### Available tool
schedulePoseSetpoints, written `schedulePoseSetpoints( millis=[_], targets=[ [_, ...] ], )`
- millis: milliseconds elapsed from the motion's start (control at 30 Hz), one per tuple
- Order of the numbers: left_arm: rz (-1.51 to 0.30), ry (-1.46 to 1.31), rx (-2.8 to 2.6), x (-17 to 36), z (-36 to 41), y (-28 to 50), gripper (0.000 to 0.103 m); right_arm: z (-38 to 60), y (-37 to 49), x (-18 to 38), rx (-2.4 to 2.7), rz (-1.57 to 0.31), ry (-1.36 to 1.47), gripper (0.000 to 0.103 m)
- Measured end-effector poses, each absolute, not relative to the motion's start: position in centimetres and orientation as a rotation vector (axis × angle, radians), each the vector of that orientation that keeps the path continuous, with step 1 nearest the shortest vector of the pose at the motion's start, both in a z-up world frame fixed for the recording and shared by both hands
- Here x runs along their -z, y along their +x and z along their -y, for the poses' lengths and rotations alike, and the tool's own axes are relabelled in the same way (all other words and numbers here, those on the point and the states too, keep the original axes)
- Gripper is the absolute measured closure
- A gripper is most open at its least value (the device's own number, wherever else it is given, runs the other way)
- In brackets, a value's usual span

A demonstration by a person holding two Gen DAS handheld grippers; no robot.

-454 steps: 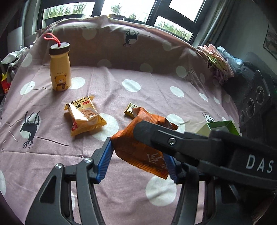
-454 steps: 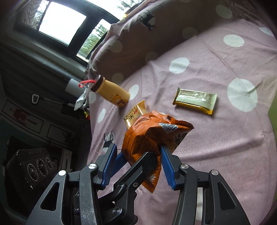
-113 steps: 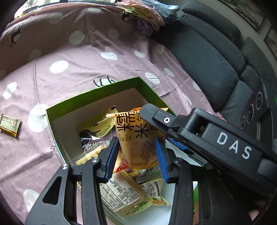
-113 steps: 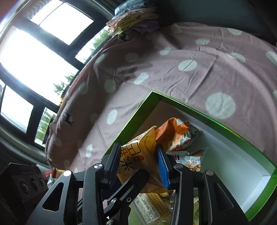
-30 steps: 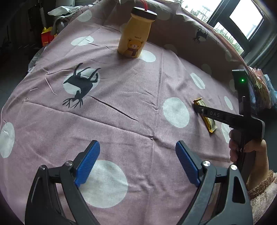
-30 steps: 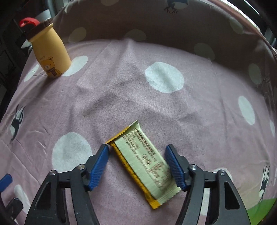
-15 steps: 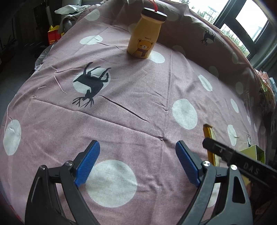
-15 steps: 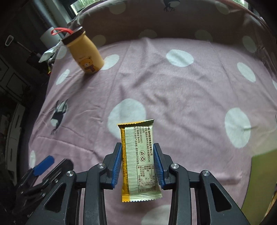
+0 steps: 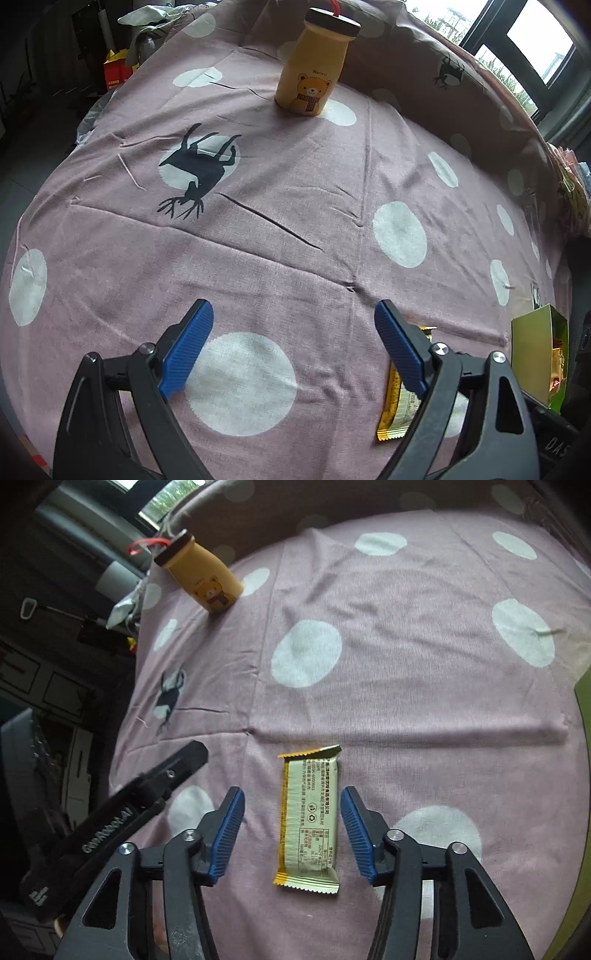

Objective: Organize snacks
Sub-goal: 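Lift the gold bar with the right gripper and carry it over the box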

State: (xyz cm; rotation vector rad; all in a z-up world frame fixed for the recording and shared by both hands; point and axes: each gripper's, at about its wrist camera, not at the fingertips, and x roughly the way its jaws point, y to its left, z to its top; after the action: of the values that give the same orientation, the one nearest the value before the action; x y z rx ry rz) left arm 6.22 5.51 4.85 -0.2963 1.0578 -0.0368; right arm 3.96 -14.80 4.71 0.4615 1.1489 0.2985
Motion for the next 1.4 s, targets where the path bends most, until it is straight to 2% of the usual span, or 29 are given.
schedulePoseSetpoints(
  millis=[233, 300, 400, 467, 667, 733, 833, 967, 1133, 1400],
  targets=[
    [-1.082, -0.285, 0.164, -4.9, -2.8, 5.4, 0.018, 17.1, 4.0, -4.4, -0.28, -1.112, 0.582, 0.043],
    [-1.093, -0.27, 0.205, -4.8, -1.6, 5.2, 0.031, 17.3, 4.1, -4.2, -0.295, -1.116, 0.613, 0.043],
    [-1.125, -0.244, 0.24, -4.1, -0.1, 5.0, 0.04, 17.6, 4.3, -3.7, -0.285, -1.126, 0.646, 0.043],
    [-1.156, -0.263, 0.284, -3.6, 0.5, 5.0, 0.055, 17.8, 4.4, -3.4, -0.286, -1.136, 0.663, 0.043],
    [-1.181, -0.233, 0.339, -2.7, 2.3, 4.8, 0.074, 17.0, 4.9, -2.3, -0.327, -1.169, 0.701, 0.045],
    [-1.182, -0.24, 0.367, -2.6, 2.6, 4.8, 0.076, 16.5, 5.1, -1.6, -0.33, -1.203, 0.703, 0.053],
    [-1.179, -0.23, 0.365, -2.8, 2.8, 4.7, 0.077, 15.9, 5.5, -0.8, -0.319, -1.231, 0.711, 0.058],
    [-1.112, -0.237, 0.399, -4.5, 3.0, 4.0, 0.077, 16.1, 4.8, -2.6, -0.313, -1.179, 0.688, 0.059],
    [-0.952, -0.218, 0.465, -8.4, 4.8, 2.4, 0.077, 17.6, 2.8, -6.9, -0.328, -1.021, 0.647, 0.059],
    [-0.768, -0.125, 0.64, -13.0, 11.2, 0.7, 0.075, 23.8, -1.4, -12.4, -0.236, -0.78, 0.654, 0.058]
  ],
)
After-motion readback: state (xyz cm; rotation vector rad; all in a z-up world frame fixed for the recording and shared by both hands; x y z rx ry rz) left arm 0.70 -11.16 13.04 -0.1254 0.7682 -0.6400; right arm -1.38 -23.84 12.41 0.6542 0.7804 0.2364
